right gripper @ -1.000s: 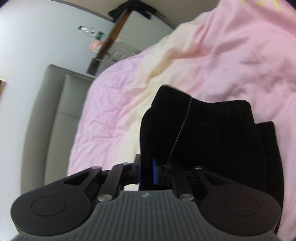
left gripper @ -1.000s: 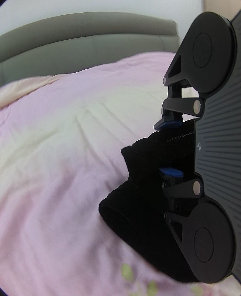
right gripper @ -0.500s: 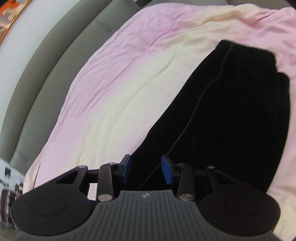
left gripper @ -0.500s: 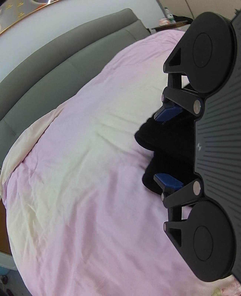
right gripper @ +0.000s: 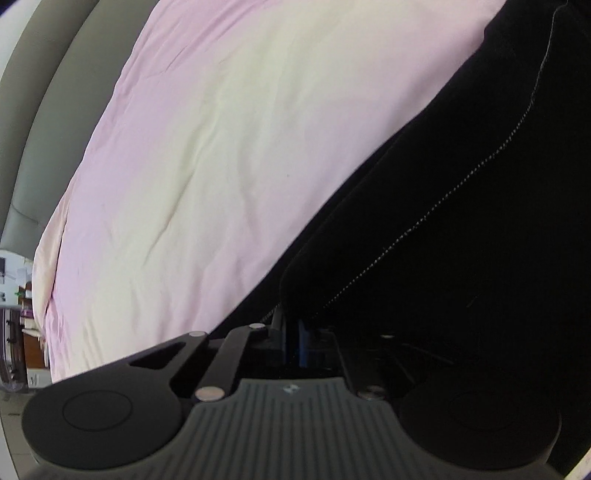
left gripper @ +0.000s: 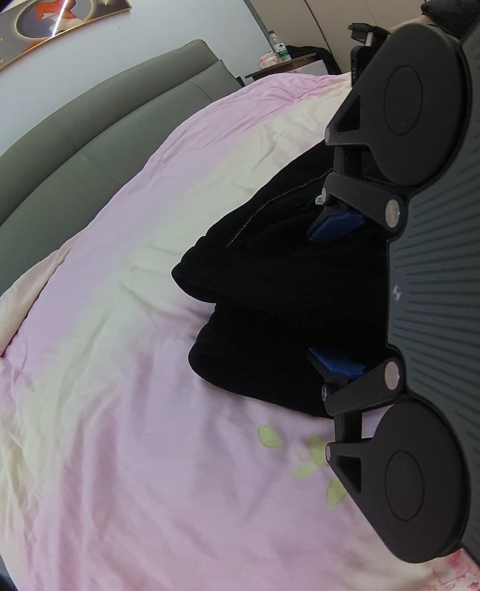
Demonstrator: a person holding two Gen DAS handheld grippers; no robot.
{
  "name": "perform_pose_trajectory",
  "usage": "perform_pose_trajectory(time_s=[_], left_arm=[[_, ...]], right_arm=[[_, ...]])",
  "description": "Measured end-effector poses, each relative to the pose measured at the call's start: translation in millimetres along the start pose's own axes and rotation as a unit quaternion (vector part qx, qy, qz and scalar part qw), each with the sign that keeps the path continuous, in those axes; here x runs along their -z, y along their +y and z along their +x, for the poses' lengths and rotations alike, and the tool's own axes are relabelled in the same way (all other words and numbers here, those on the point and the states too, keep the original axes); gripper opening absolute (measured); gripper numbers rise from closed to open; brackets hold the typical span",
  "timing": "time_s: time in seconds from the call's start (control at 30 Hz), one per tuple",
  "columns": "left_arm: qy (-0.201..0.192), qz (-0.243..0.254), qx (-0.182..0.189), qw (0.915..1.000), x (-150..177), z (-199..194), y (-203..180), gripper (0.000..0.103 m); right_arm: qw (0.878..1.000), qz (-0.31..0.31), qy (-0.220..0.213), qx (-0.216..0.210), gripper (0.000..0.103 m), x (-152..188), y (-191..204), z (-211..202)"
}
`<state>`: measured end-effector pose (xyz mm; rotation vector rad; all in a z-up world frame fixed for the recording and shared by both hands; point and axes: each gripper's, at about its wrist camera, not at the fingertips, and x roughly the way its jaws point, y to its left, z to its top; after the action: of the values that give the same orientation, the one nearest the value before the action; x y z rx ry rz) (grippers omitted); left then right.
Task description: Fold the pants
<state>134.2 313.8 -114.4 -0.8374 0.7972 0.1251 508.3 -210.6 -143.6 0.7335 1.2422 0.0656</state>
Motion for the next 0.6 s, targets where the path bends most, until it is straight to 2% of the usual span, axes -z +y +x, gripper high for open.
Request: perform_pose_trajectory(time_s=[0.1,0.17,0.2,0.23,0.3,0.37,0.43,0.53,0.6], left_arm=[[-0.002,0.002,0.008,1.0000,0.8,-4.0,5.6,0.075],[-0.003,-0.003,0.016,0.9999,0.6,-4.9,9.0,0.075],[-0.002,-0.007,0.019,0.9998,1.1,-5.3,10.1,0.075],[-0.001,-0.011,0.020,0.9997,1.7,-4.6,11.0,0.075],[-0.002,-0.011,0.020,0.9997,3.7,-7.0,11.3,0.075],[-0.007,-0.001,0.017,0.9998,7.1,-11.6,8.9,0.077],[-0.013,0.007,0.015,0.9998,8.9,-13.9,7.9,0.079],[-0.027,-0.005,0.014,0.9995,11.9,-16.6,9.2,0.079],[-0.046,-0.002,0.019,0.9988,15.3,-21.9,8.7,0.079]], right_arm=[[0.999,0.011,-0.037,-0.022,0.001,-8.0,14.0,-2.2],[0.998,0.022,-0.050,-0.039,0.010,-12.3,13.2,8.3],[0.998,0.017,-0.044,-0.047,0.022,-15.6,10.6,18.8],[0.998,0.010,-0.040,-0.042,0.026,-17.4,7.7,28.5],[0.997,0.025,-0.056,-0.047,0.024,-14.8,-3.1,31.5],[0.992,0.028,-0.098,-0.079,0.029,-4.5,-6.2,16.4],[0.984,-0.015,-0.140,-0.109,0.030,14.5,-6.5,-9.0],[0.974,-0.105,-0.182,-0.083,0.033,53.5,-9.9,-48.7],[0.965,-0.133,-0.208,-0.085,0.037,82.7,-25.8,-73.9]])
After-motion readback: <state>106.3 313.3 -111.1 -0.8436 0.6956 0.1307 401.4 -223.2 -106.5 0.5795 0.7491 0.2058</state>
